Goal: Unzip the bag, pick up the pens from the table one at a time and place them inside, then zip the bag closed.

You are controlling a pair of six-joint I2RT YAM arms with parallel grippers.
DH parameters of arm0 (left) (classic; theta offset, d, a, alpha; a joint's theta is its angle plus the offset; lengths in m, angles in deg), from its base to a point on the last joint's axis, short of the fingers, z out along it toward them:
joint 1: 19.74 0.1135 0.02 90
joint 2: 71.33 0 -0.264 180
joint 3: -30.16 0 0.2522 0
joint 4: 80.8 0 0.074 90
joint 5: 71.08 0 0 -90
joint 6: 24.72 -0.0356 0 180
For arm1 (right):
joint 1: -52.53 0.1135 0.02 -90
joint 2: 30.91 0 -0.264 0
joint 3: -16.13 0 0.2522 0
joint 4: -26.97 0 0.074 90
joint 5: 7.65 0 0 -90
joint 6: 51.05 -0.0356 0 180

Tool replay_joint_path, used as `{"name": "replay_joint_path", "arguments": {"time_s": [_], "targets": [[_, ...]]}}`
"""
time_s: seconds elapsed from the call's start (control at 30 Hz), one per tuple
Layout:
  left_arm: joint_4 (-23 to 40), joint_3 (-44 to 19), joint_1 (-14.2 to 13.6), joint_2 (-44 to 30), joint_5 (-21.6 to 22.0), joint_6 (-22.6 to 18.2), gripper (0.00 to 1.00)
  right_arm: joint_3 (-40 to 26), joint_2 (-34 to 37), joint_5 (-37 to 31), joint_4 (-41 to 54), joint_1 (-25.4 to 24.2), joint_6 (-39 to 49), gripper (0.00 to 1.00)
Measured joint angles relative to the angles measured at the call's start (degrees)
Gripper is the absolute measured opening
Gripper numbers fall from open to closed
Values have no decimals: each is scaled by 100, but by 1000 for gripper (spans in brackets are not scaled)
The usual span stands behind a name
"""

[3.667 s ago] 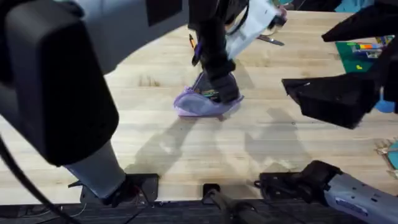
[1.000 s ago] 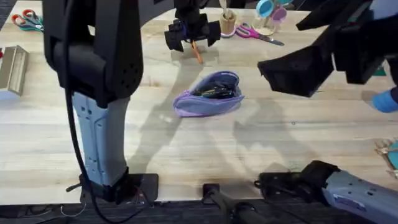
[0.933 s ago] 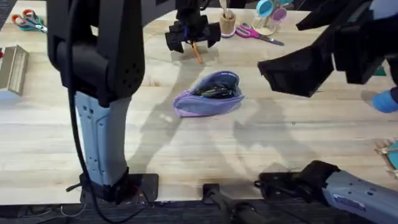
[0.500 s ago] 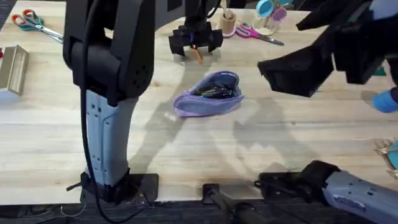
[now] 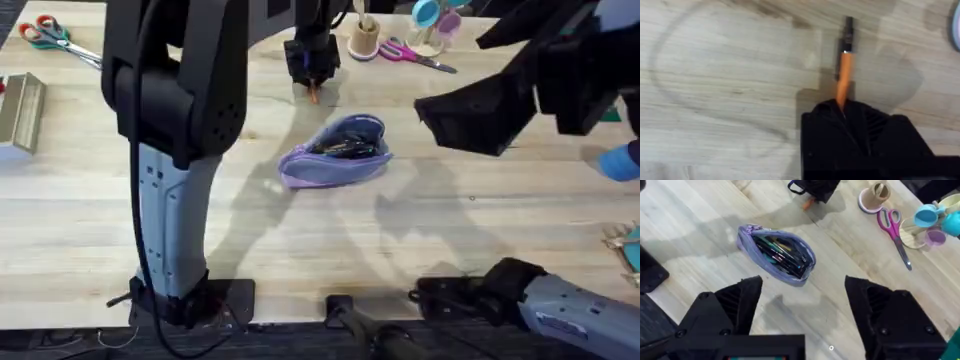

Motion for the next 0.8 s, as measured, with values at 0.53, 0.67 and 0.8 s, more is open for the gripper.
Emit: {"name": "replay_joint_path", "arguments": {"time_s": [0.53,0.67,0.8], "targets": [[351,-57,-30,23,258,-225,44,0,-189,-2,-2,0,0,996],[415,-46,3,91,382,-732,44,0,-519,-107,-6,0,0,996],[428,5,58,377,427,-1206,44,0,-849,-313,-4,0,0,996]]}}
